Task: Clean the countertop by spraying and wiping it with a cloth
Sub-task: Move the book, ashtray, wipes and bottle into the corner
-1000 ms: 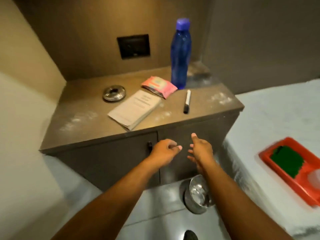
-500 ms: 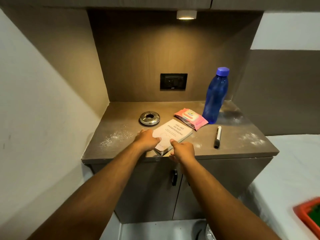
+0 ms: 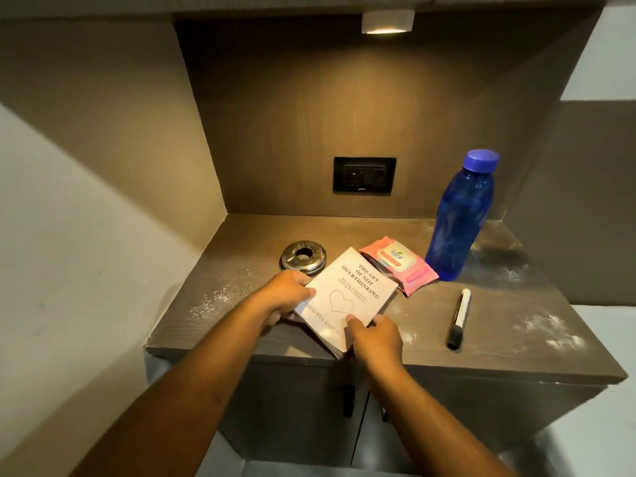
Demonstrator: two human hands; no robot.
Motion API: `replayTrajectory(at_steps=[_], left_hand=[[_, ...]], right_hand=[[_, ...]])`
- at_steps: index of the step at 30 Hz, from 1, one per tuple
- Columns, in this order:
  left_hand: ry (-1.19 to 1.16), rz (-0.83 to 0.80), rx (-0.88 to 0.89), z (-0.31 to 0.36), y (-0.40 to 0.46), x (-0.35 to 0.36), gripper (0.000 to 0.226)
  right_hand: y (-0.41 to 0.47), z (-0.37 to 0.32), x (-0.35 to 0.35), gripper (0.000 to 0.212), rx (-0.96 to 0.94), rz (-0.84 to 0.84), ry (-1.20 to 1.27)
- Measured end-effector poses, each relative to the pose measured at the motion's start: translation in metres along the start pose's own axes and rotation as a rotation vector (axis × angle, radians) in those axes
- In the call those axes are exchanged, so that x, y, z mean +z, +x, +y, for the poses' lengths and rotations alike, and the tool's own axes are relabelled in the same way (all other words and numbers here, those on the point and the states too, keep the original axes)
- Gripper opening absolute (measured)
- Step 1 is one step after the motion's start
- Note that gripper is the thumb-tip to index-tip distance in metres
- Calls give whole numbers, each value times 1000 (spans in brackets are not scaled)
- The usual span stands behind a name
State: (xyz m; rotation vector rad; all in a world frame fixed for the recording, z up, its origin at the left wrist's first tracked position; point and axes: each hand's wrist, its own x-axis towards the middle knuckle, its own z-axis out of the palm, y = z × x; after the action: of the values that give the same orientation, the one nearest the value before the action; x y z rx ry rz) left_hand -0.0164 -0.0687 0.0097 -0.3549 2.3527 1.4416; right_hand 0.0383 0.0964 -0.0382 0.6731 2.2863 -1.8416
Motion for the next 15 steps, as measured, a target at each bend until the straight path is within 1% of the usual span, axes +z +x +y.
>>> replayTrajectory(at_steps=[3, 5, 7, 9, 10, 11, 14, 15], left_hand=[[-226, 41, 53, 7, -9, -11, 13], [-324, 112, 64, 7, -15, -27, 12], [-393, 196, 75, 5, -18, -45, 12], [-432, 297, 63, -1, -20, -66, 12], [-431, 351, 53, -5, -19, -77, 11], [-414, 403, 38, -11, -18, -89, 12], [-402, 512, -7, -30, -8, -119, 21], [-403, 519, -17, -37, -4, -128, 24]], right_hand=[[-11, -8, -2, 68, -293, -29, -138], [-17, -22, 7, 90, -450, -115, -131], [-16, -38, 22, 104, -560, -201, -132], [-9, -58, 47, 109, -642, -259, -182], [-4, -68, 62, 106, -677, -276, -205], [3, -77, 78, 99, -704, -290, -227], [20, -95, 122, 53, -755, -332, -369], [25, -98, 135, 43, -766, -349, -429]])
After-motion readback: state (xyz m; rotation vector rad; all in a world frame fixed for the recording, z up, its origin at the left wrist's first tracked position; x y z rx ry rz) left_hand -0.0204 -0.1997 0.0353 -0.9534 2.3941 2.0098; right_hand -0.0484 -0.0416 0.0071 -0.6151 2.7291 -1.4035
